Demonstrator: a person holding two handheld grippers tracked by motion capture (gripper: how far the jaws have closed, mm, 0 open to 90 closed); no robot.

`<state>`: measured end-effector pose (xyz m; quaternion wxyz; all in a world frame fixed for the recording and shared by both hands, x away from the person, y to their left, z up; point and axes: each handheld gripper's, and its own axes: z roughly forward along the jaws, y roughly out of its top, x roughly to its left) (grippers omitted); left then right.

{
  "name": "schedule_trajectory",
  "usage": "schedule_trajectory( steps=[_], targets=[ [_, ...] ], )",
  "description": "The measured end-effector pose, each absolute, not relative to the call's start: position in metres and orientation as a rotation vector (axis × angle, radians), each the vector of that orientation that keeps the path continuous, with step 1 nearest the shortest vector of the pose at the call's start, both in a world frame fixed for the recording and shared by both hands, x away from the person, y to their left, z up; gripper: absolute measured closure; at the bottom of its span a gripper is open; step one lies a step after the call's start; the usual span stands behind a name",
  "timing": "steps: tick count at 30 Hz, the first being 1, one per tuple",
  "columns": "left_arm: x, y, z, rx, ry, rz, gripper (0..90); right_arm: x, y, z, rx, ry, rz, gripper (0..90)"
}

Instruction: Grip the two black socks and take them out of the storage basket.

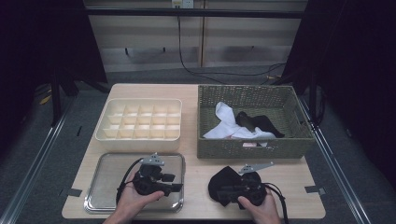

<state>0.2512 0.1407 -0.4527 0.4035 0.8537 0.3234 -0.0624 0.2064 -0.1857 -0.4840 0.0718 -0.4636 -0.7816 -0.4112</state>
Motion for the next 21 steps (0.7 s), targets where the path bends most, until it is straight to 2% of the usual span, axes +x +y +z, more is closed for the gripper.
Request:
schedule_trajectory(
  steps=[4, 11, 14, 16, 17, 19, 20, 21],
  targets=[
    [0.2501, 0.1399, -0.4543, 2.164, 0.805, -0.162, 45.5, 0.2091, -0.1803, -0.4913, -1.4, -2.391, -1.199, 58.1],
    [0.2519, 0.1383, -0.4539, 2.165, 0.815, -0.166, 43.7, 0.205, -0.1782, -0.4923, -1.367, -2.465, -1.19, 57.0],
    [0.2534, 0.1351, -0.4546, 2.16, 0.818, -0.171, 43.5, 0.2034, -0.1768, -0.4922, -1.381, -2.512, -1.178, 65.8],
    [0.2533, 0.1344, -0.4545, 2.162, 0.815, -0.172, 43.4, 0.2033, -0.1769, -0.4927, -1.379, -2.514, -1.181, 67.3],
    [0.2532, 0.1338, -0.4543, 2.166, 0.81, -0.173, 43.2, 0.2029, -0.1771, -0.4935, -1.4, -2.519, -1.179, 77.6],
    [0.2528, 0.1327, -0.4537, 2.167, 0.811, -0.177, 42.9, 0.2033, -0.1779, -0.4939, -1.406, -2.507, -1.17, 79.4],
    [0.2527, 0.1318, -0.4539, 2.166, 0.806, -0.182, 43.0, 0.204, -0.1795, -0.4937, -1.437, -2.473, -1.16, 85.8],
    [0.2526, 0.131, -0.4544, 2.162, 0.806, -0.184, 43.0, 0.204, -0.1795, -0.4937, -1.437, -2.473, -1.16, 85.8]
  ],
)
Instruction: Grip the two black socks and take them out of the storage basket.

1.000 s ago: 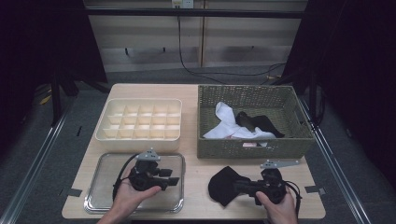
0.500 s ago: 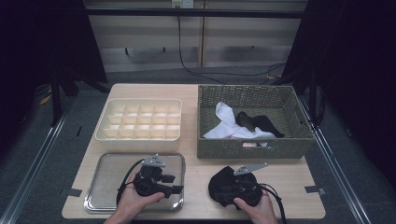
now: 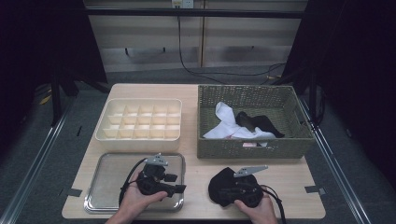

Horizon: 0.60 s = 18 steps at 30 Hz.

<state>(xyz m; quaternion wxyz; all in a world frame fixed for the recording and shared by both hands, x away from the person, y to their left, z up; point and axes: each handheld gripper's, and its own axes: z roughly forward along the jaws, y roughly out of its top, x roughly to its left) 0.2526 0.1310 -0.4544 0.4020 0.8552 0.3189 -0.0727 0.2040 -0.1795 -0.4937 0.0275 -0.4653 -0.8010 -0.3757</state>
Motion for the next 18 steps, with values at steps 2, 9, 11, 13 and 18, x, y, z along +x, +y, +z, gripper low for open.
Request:
schedule_trajectory(
  steps=[2, 9, 11, 13, 18],
  targets=[
    [0.253, 0.13, -0.454, 2.171, 0.801, -0.191, 43.3, 0.204, -0.18, -0.492, -1.43, -2.442, -1.177, 86.7],
    [0.254, 0.117, -0.458, 2.188, 0.79, -0.219, 43.4, 0.201, -0.191, -0.456, -1.408, -2.239, -1.472, 87.2],
    [0.255, 0.11, -0.46, 2.189, 0.782, -0.229, 43.3, 0.201, -0.202, -0.444, -1.437, -2.23, -1.541, 87.2],
    [0.257, 0.107, -0.462, 2.196, 0.776, -0.243, 43.3, 0.203, -0.212, -0.439, -1.461, -2.177, -1.582, 87.2],
    [0.264, 0.086, -0.469, 2.155, 0.77, -0.36, 44.3, 0.207, -0.239, -0.431, -1.569, -2.131, -1.649, 87.1]
  ],
)
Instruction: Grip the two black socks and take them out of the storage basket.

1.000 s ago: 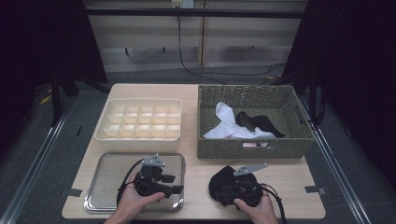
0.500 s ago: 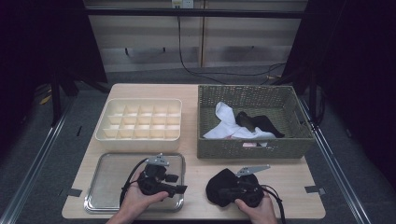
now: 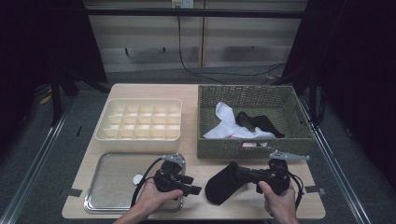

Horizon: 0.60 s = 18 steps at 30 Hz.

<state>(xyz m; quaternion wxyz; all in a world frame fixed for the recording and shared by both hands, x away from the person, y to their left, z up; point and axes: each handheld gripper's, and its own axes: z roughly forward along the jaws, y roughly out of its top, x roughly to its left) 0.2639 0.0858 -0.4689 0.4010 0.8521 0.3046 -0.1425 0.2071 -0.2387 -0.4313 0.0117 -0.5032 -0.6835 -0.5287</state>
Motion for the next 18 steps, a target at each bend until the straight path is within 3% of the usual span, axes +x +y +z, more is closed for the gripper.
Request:
schedule_trajectory(
  steps=[7, 18],
  targets=[
    [0.259, 0.064, -0.479, 2.214, 0.734, -0.378, 56.0, 0.211, -0.265, -0.436, -1.675, -2.052, -1.698, 87.1],
    [0.264, 0.046, -0.485, 2.223, 0.782, -0.338, 54.1, 0.208, -0.267, -0.435, -1.663, -2.048, -1.7, 87.1]
  ],
)
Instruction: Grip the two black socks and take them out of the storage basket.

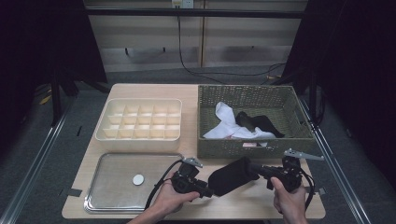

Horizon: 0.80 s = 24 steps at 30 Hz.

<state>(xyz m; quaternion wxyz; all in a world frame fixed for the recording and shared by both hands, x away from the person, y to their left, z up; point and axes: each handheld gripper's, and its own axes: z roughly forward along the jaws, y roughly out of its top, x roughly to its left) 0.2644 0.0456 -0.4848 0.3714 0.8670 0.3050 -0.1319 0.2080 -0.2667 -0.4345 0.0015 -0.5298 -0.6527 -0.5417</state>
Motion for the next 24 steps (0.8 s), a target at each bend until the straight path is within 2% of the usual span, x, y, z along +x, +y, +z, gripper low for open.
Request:
schedule_trajectory(
  steps=[5, 8, 10, 14, 24],
  targets=[
    [0.274, 0.043, -0.488, 2.171, 0.833, -0.38, 58.0, 0.208, -0.264, -0.438, -1.654, -2.048, -1.683, 87.1],
    [0.274, 0.037, -0.491, 2.189, 0.819, -0.365, 64.2, 0.208, -0.264, -0.438, -1.654, -2.048, -1.682, 87.1],
    [0.274, 0.037, -0.492, 2.219, 0.785, -0.335, 70.6, 0.207, -0.265, -0.438, -1.659, -2.047, -1.687, 87.1],
    [0.278, 0.038, -0.495, 2.207, 0.774, -0.374, 86.0, 0.205, -0.265, -0.439, -1.662, -2.035, -1.694, 87.1],
    [0.274, 0.056, -0.48, 2.197, 0.708, -0.448, 87.7, 0.193, -0.276, -0.429, -1.752, -2.003, -1.743, 87.1]
  ],
)
